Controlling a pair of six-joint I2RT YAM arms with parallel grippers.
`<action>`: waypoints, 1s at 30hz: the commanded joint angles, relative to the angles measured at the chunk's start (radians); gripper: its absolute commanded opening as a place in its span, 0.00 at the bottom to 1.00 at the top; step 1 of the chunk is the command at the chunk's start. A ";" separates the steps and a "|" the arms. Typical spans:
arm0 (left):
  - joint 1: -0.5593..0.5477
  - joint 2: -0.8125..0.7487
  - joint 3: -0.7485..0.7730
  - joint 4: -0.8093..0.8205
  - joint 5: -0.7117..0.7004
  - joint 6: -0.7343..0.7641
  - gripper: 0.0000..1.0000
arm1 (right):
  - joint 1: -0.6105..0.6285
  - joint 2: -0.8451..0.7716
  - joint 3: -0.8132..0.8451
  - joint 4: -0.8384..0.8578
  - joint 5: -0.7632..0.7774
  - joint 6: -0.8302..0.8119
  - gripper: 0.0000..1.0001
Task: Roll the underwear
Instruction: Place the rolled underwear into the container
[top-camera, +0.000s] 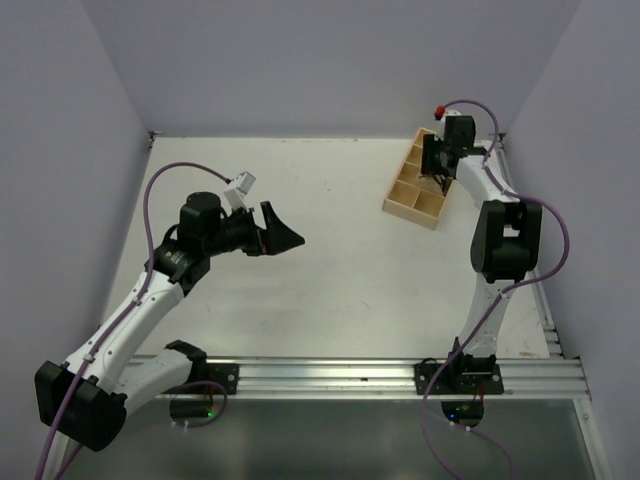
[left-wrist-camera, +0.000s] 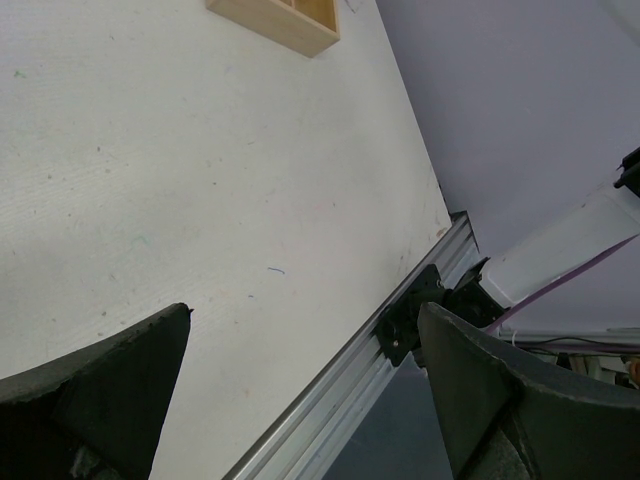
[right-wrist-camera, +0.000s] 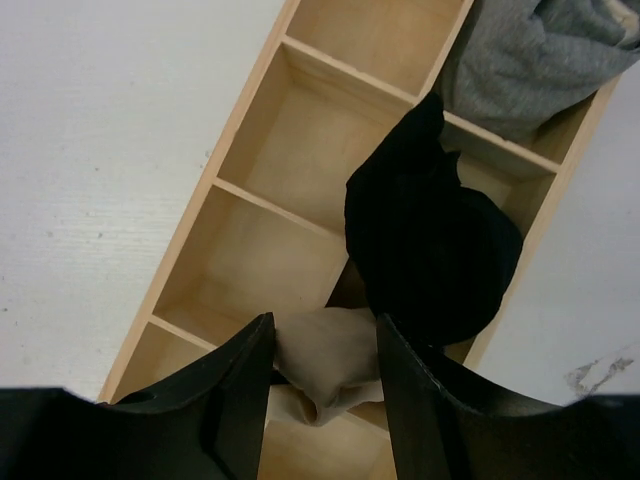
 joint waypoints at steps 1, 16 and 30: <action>0.004 -0.013 -0.009 0.014 -0.001 -0.007 1.00 | 0.002 -0.051 -0.057 0.032 -0.042 0.030 0.49; 0.004 -0.018 -0.019 0.016 -0.003 -0.004 1.00 | -0.003 -0.135 -0.190 0.076 -0.040 0.079 0.47; 0.004 -0.008 0.028 0.000 -0.001 0.001 1.00 | -0.053 -0.068 -0.141 0.110 -0.052 0.260 0.50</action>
